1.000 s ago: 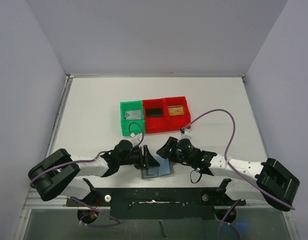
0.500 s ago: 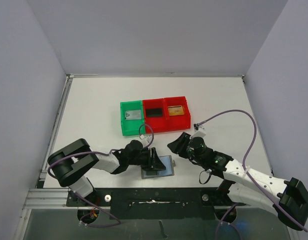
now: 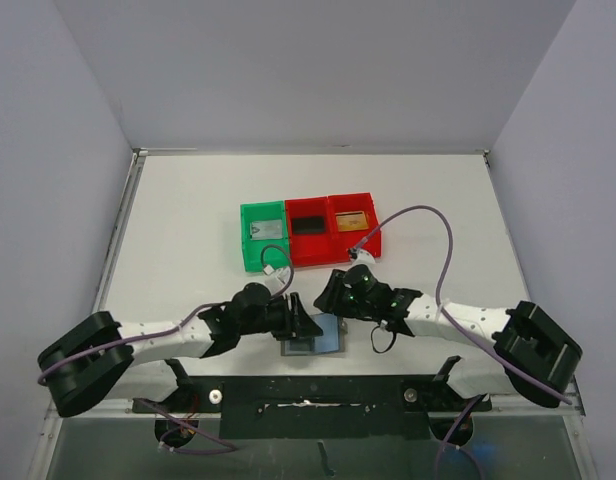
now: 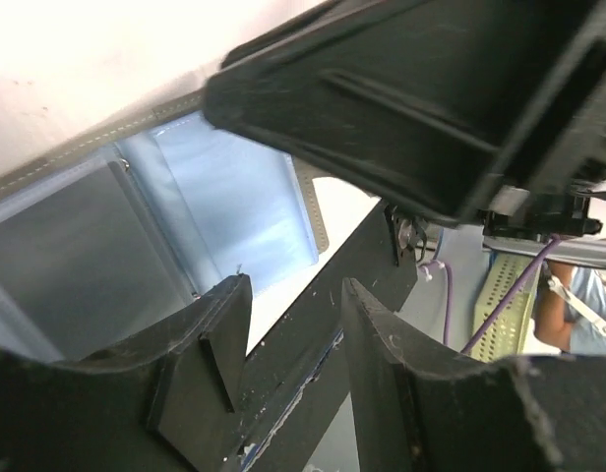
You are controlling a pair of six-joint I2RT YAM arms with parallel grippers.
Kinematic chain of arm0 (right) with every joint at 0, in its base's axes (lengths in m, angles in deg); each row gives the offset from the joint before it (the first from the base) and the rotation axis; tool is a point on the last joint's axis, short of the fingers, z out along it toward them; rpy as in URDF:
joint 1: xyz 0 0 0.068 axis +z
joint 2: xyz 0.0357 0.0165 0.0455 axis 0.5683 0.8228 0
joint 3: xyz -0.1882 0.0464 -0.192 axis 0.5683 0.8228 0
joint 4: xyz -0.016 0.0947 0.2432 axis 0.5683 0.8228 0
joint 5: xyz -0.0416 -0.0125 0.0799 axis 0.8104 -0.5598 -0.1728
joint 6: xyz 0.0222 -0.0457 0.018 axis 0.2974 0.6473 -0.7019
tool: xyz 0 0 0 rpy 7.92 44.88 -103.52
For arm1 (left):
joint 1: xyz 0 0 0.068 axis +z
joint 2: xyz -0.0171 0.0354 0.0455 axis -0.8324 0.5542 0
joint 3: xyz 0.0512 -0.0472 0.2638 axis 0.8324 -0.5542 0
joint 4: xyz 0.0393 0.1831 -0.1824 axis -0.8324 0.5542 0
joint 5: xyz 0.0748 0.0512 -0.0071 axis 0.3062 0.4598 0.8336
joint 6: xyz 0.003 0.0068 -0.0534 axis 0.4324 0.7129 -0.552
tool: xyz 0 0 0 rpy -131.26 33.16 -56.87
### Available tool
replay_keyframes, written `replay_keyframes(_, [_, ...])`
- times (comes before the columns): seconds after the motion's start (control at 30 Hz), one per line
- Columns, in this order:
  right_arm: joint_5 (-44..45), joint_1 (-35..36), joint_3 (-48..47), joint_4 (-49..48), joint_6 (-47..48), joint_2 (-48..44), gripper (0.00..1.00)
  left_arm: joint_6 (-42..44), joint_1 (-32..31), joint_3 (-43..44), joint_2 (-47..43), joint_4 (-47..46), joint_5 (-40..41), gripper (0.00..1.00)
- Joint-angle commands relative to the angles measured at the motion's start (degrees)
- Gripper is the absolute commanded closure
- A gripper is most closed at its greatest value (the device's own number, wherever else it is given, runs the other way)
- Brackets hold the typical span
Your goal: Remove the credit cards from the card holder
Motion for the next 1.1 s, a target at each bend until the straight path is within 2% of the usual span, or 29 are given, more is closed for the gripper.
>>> replay_keyframes(0.0, [-1.96,1.47,-5.87,-2.84,2.93,4.46,0.64,3.88,-0.33,1.32,-11.74,13.50,7.71,0.59])
replay_keyframes(0.23, [1.45,4.16,-12.81,5.66,4.48,11.37,0.62,3.87,0.86,0.44,-26.12,30.58,19.73,0.56])
replay_keyframes(0.4, [3.18,6.84,-16.62,7.67,5.92,14.23,0.53,2.36,1.98,0.03,-31.51,36.95,24.11,0.54])
replay_keyframes(0.77, [11.42,12.16,-23.36,18.27,2.33,18.91,0.45,-0.05,2.46,-0.74,-38.89,41.73,28.73,0.49])
replay_keyframes(0.93, [12.00,13.89,-24.60,19.67,0.91,21.10,0.43,-0.22,2.47,-0.62,-38.26,41.52,28.59,0.49])
replay_keyframes(1.07, [11.11,14.39,-24.72,18.20,0.69,23.62,0.38,-0.16,2.47,-0.55,-37.23,40.67,28.34,0.49])
